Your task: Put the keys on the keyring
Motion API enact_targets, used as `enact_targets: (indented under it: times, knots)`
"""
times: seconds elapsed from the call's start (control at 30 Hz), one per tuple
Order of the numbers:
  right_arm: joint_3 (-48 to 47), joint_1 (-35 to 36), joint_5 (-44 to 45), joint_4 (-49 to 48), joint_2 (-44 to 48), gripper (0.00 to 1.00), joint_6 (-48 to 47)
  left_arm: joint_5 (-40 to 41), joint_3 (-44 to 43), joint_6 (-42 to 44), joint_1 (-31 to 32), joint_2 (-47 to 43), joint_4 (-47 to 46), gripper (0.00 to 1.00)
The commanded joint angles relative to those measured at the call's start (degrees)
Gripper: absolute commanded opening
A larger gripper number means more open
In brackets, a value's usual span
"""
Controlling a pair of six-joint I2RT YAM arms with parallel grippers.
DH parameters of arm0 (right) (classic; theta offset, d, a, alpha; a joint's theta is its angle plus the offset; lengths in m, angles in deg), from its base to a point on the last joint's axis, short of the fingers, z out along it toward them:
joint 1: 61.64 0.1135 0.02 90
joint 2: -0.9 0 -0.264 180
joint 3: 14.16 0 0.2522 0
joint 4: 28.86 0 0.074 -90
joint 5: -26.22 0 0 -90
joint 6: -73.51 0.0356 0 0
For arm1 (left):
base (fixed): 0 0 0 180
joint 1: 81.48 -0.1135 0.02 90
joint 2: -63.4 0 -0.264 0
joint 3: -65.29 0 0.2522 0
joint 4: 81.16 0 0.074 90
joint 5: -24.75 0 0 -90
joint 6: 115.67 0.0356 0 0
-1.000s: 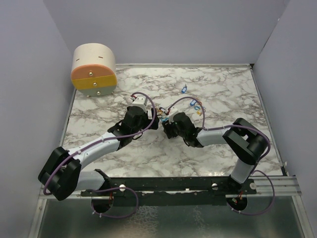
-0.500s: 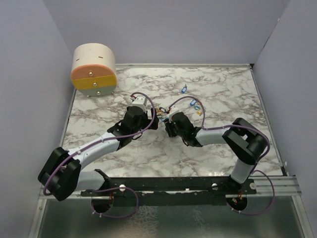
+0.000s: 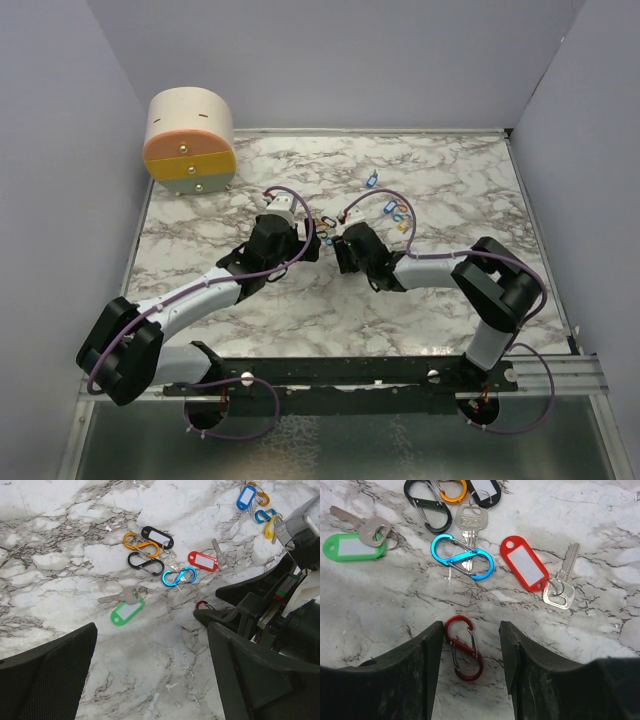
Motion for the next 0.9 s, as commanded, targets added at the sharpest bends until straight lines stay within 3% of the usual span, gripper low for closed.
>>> enact_targets:
  times: [0.0, 0.53, 0.87]
  knots:
    - [2.5, 0.1, 2.3, 3.6, 2.2, 0.5, -0.6, -1.2, 0.7, -0.3, -0.4, -1.7, -0.6, 0.93]
    - [7.0, 0.1, -4.3, 2.5, 5.0, 0.52, -1.1, -1.6, 0.5, -0.4, -0.5, -1.2, -0.8, 0.93]
    - [7.4, 0.1, -2.5, 3.8, 4.9, 0.47, -0.7, -1.8, 0.5, -0.4, -0.5, -1.2, -0.9, 0.93]
